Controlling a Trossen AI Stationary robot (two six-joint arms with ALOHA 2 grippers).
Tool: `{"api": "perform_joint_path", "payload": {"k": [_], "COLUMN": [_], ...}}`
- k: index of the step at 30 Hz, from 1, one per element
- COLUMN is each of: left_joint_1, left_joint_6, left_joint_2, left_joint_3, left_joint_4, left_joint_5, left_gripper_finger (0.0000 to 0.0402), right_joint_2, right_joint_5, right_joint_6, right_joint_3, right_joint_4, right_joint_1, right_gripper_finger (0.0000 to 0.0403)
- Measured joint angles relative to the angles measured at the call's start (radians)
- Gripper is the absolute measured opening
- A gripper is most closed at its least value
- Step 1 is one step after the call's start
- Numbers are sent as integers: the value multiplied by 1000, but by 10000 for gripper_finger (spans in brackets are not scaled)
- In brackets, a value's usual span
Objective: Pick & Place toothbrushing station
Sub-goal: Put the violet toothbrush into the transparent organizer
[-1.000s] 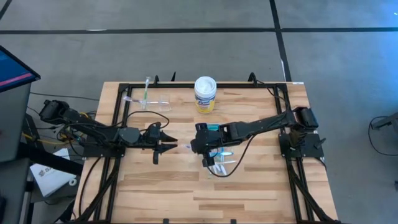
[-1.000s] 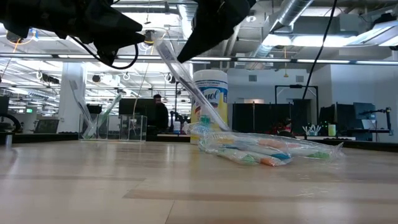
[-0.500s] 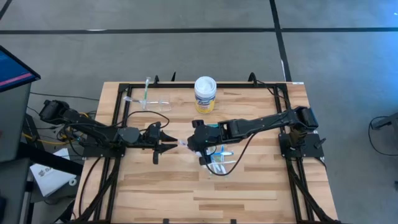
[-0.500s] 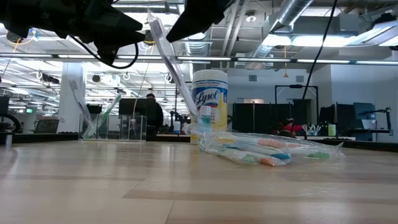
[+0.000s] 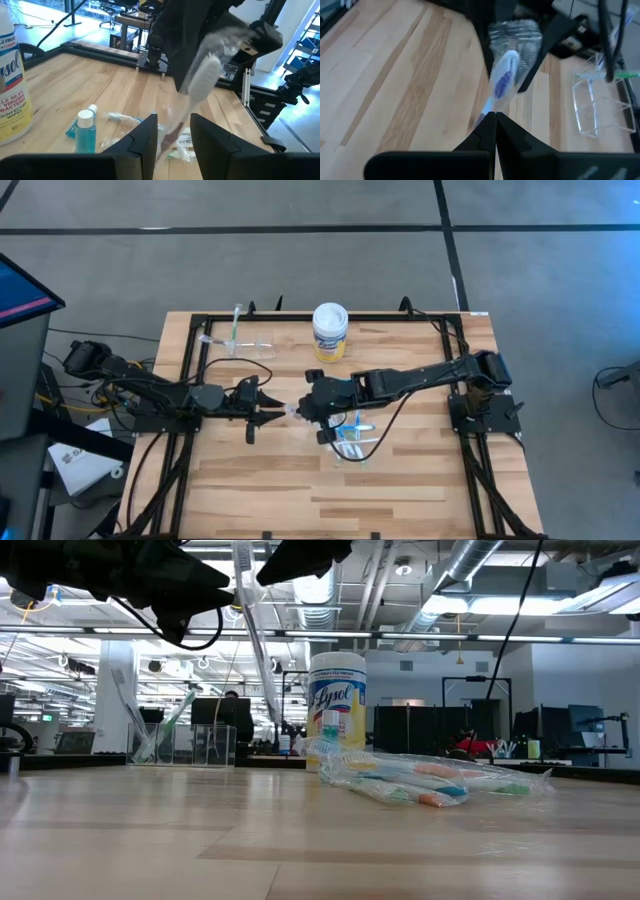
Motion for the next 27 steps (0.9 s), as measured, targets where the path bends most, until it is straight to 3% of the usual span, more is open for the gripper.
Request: {"api": "perform_joint_path", "payload": {"k": [17,22,27], "left_joint_1": [0,0,0], "left_joint_6": [101,100,101], "left_joint_2": [0,0,0], "left_joint_3": [0,0,0], "left_joint_4": [69,73,76], "left_joint_5": [0,-55,-79], "left_gripper_finger": [153,119,40], "right_joint_2": [0,0,0], "right_joint_5": [-3,-3,-3], "right_joint_6": [-22,-22,-21], "right_joint_3": [0,0,0], "right_joint_4": [99,108,107], "right_joint_1": [-14,-20,-23], "right_gripper_finger": [0,0,0]}}
